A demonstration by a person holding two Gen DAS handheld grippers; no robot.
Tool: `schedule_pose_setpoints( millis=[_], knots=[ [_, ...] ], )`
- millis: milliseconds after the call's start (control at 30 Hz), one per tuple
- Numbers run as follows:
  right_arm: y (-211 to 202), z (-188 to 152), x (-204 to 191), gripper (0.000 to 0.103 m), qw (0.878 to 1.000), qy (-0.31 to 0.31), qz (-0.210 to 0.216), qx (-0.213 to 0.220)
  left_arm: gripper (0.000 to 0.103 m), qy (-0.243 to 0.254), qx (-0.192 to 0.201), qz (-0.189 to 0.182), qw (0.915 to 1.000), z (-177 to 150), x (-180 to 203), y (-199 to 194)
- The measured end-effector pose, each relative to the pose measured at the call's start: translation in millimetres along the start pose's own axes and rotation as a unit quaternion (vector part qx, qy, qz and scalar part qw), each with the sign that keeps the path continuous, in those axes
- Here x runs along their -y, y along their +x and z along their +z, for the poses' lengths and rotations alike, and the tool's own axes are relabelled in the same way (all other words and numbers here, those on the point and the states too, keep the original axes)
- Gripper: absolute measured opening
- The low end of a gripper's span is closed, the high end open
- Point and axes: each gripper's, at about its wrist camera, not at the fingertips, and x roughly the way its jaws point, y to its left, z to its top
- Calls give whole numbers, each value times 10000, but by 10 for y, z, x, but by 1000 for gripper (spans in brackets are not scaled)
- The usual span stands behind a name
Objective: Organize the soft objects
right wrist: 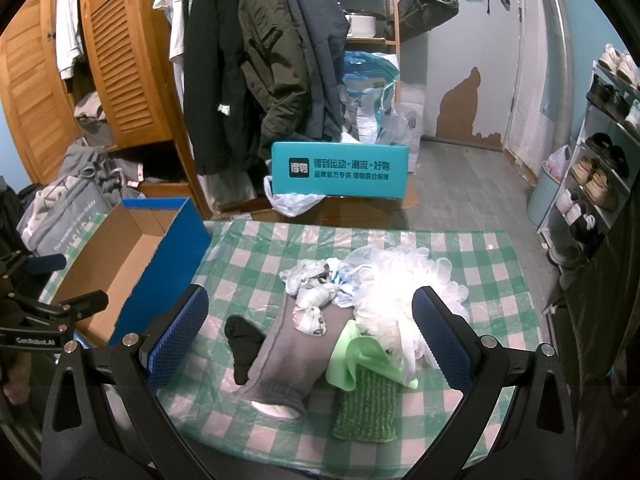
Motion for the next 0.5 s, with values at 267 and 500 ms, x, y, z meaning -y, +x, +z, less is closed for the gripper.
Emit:
schedule_pose_setpoints(
  millis=[267, 500],
  knots=[
    [-8, 2, 18, 101, 10000, 6, 7, 0, 102, 4, -10, -3, 10000, -35, 3, 3],
    [-12, 1, 40, 101, 10000, 11, 8, 2, 102, 15, -24, 7, 10000, -50, 3, 5]
  ],
)
